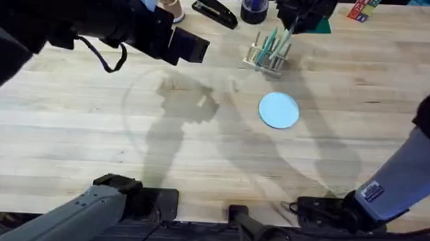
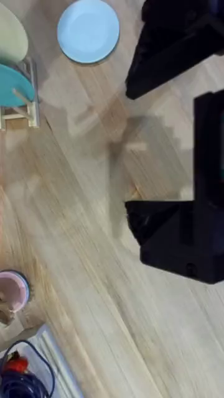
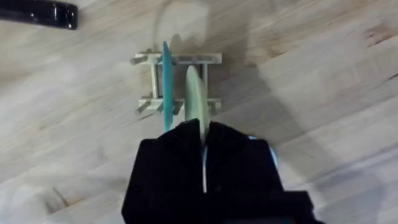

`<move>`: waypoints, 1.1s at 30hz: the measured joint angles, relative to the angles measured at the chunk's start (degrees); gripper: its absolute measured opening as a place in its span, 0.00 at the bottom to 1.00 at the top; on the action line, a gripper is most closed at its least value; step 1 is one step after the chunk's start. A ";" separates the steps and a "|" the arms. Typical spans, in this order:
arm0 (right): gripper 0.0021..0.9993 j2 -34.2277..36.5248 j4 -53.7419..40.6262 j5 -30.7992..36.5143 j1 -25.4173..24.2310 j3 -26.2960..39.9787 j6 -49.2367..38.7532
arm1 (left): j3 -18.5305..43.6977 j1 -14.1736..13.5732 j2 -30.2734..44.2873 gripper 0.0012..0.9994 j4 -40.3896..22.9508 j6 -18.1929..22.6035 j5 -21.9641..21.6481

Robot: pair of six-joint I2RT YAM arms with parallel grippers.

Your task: Pick up the plates from the table one by one and place each into a slot on the dish rack.

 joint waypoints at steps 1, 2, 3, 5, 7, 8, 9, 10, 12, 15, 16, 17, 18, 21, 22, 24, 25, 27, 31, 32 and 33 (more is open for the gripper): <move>0.03 0.30 0.30 0.00 -0.22 0.00 -0.01 | 0.00 0.00 0.00 0.99 0.00 0.01 0.00; 0.03 0.67 0.65 0.00 -0.33 0.00 0.00 | 0.00 0.00 0.00 0.99 0.01 0.01 0.00; 0.03 1.19 1.08 0.00 -0.50 0.00 -0.02 | 0.00 0.00 0.00 1.00 0.00 0.02 0.00; 0.03 2.34 1.94 0.00 -0.68 0.00 -0.05 | 0.00 0.00 0.00 1.00 0.00 0.00 0.00; 0.03 3.36 2.57 -0.02 -0.67 0.00 -0.22 | 0.00 0.00 0.01 1.00 0.00 0.02 0.00; 0.03 3.69 2.77 -0.02 -0.67 0.00 -0.24 | 0.00 0.00 0.01 0.99 0.00 0.01 0.00; 0.03 3.94 2.93 -0.02 -0.67 0.00 -0.26 | 0.00 0.00 0.02 0.99 0.00 0.01 0.00; 0.03 4.12 3.03 -0.02 -0.67 0.00 -0.28 | 0.00 0.00 0.02 0.99 0.00 0.00 0.00; 0.03 4.29 3.11 -0.02 -0.67 0.00 -0.41 | 0.00 0.00 0.01 1.00 0.00 0.01 0.00; 0.03 4.45 3.13 0.00 -0.67 0.00 -0.43 | 0.00 0.00 0.01 1.00 0.00 0.02 0.00; 0.03 4.62 3.15 0.00 -0.67 0.00 -0.43 | 0.00 0.00 0.02 1.00 0.00 0.02 0.00; 0.03 4.89 3.17 0.00 -0.67 0.00 -0.43 | 0.00 0.00 0.00 0.99 0.00 0.02 0.00; 0.03 5.20 3.16 0.00 -0.67 0.00 -0.43 | 0.00 0.00 0.01 0.99 0.00 0.02 0.00; 0.03 6.43 3.22 -0.09 -0.67 0.00 -0.43 | 0.00 0.00 0.01 0.99 0.00 0.01 0.00; 0.03 6.74 3.24 -0.11 -0.67 0.00 -0.43 | 0.00 0.00 0.01 1.00 0.00 0.02 0.00; 0.03 7.05 3.20 -0.20 -0.67 0.00 -0.45 | 0.00 0.00 0.02 1.00 0.00 0.01 0.00; 0.03 7.07 3.20 -0.21 -0.67 0.00 -0.44 | 0.00 0.00 0.01 1.00 0.00 0.02 0.00; 0.03 7.07 3.22 -0.20 -0.67 0.00 -0.43 | 0.00 0.00 0.00 0.99 0.00 0.02 0.00; 0.03 7.07 3.29 -0.20 -0.67 0.00 -0.45 | 0.00 0.00 0.02 0.99 0.00 0.01 0.00; 0.03 7.07 3.31 -0.20 -0.67 0.00 -0.45 | 0.00 0.00 0.02 0.99 0.00 0.02 0.00; 0.03 7.05 3.31 -0.20 -0.67 0.00 -0.45 | 0.00 0.00 0.02 0.99 0.00 0.01 0.00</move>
